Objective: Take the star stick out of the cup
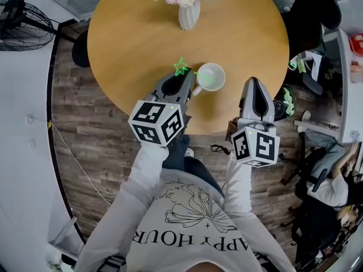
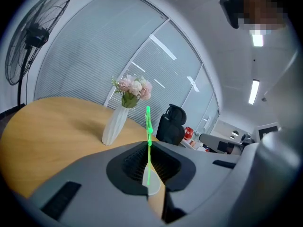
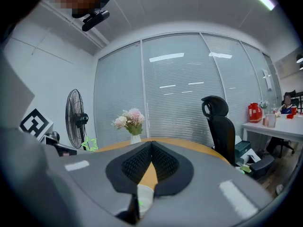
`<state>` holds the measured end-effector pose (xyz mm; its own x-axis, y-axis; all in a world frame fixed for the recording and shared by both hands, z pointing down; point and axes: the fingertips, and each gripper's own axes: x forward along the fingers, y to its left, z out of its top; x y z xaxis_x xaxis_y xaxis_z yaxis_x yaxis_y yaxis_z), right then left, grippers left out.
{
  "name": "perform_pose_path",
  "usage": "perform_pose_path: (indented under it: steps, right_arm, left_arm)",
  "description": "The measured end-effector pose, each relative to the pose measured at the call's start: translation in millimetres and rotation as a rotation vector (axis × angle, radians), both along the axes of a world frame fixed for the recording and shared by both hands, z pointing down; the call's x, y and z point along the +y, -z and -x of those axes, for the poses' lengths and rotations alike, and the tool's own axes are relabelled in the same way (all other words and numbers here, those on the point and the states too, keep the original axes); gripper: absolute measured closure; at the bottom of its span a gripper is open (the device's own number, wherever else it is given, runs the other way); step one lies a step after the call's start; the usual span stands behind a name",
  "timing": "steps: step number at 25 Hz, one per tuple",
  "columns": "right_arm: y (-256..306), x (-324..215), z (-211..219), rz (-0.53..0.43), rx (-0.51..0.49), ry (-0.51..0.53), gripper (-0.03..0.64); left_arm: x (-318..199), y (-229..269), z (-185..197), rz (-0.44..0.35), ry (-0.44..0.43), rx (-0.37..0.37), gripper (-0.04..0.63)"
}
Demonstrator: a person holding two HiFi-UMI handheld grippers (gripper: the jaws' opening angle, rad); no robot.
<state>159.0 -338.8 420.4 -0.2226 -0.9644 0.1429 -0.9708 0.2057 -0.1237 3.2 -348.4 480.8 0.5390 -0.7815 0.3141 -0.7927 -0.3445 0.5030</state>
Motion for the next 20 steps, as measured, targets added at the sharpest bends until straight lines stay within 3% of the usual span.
perform_pose_path:
  steps: [20]
  right_arm:
    - [67.0, 23.0, 24.6, -0.102, 0.001, 0.048, 0.607]
  left_arm:
    - [23.1, 91.6, 34.1, -0.193, 0.092, -0.09, 0.574]
